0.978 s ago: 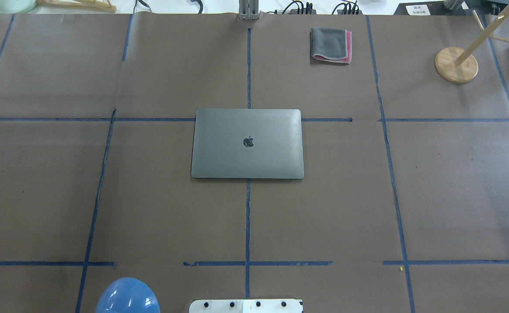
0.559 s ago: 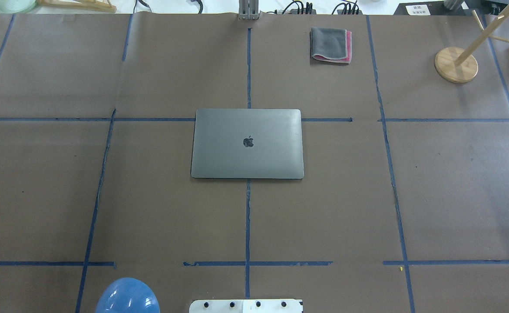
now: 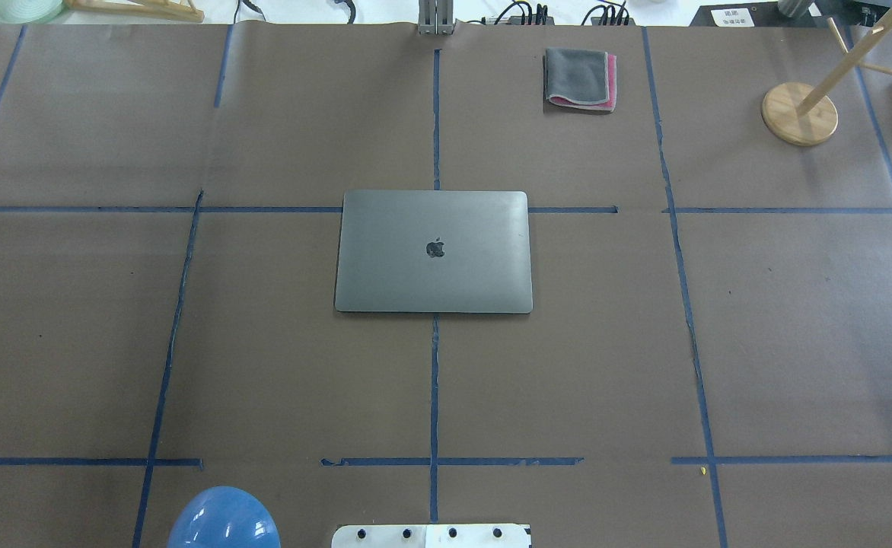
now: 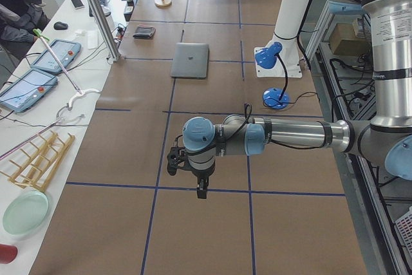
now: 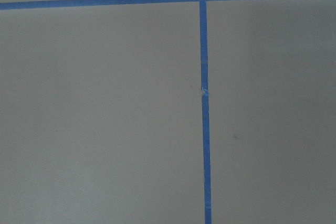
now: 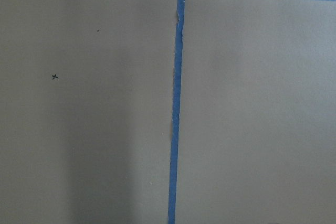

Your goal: Close laptop

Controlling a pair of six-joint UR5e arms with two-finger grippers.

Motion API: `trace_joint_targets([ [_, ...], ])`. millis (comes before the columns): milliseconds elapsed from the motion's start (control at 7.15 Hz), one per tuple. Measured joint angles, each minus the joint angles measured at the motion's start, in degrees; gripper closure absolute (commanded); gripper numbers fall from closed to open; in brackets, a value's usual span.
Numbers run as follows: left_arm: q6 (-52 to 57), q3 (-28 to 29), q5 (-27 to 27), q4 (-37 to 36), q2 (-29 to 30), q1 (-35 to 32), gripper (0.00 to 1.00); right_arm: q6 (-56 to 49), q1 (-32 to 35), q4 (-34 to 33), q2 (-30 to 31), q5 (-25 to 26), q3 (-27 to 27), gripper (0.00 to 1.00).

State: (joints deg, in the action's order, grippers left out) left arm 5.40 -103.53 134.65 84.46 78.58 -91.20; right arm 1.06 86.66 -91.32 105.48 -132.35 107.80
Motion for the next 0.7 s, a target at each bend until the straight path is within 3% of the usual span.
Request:
trace_joint_targets([
  [699, 0.0, 0.0, 0.0, -0.1, 0.0, 0.6, 0.01, -0.1, 0.0, 0.1, 0.8, 0.0, 0.3, 0.0],
])
